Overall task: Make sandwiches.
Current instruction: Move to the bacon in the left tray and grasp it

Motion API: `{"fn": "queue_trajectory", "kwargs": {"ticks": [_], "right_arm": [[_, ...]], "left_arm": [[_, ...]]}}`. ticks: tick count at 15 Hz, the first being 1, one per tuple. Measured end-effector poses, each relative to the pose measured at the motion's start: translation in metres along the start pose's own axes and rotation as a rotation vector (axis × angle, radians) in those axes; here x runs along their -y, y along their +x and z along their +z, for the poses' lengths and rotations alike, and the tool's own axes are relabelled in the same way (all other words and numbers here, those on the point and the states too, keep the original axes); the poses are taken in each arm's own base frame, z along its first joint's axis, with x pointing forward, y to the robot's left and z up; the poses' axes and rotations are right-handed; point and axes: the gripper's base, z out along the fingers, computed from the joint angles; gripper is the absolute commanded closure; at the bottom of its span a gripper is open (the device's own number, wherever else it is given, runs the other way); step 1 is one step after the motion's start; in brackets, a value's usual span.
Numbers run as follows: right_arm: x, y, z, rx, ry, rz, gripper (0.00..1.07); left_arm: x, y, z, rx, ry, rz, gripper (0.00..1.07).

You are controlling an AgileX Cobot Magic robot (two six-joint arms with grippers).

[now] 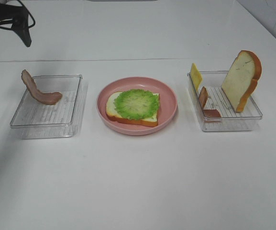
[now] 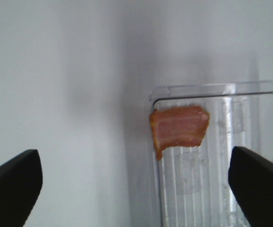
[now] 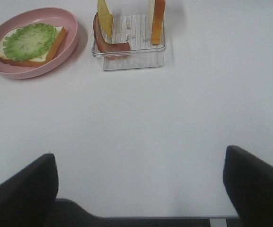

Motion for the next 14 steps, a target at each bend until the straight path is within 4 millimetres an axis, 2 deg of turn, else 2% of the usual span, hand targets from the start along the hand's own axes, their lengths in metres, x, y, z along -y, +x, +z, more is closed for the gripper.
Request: {"fn": "queue_trajectory", "kwargs": {"ticks": [1,4,6,9,11,14], "right_arm": [[0.0,0.0,0.0,0.0,0.0,0.0,0.17],[0.0,0.0,0.0,0.0,0.0,0.0,0.17],[0.0,0.0,0.0,0.0,-0.001,0.0,0.17],[0.0,0.0,0.0,0.0,-0.001,0.0,0.17],[0.0,0.0,0.0,0.0,-0.001,0.0,0.17],[0.0,0.0,0.0,0.0,-0.001,0.0,0.17]], "left_arm": [[-0.009,0.005,0.007,-0.034,-0.007,-0.008,0.07],[-0.016,0.009,0.016,-0.066,-0.01,-0.008,0.08],[-0.012,0.01,0.023,-0.079,-0.006,0.001,0.09],[0.012,0.016,0.061,-0.151,0.007,0.066,0.09],[0.017,0.016,0.072,-0.164,0.009,0.077,0.09],[0.015,0.017,0.082,-0.178,0.001,0.075,0.17]]}}
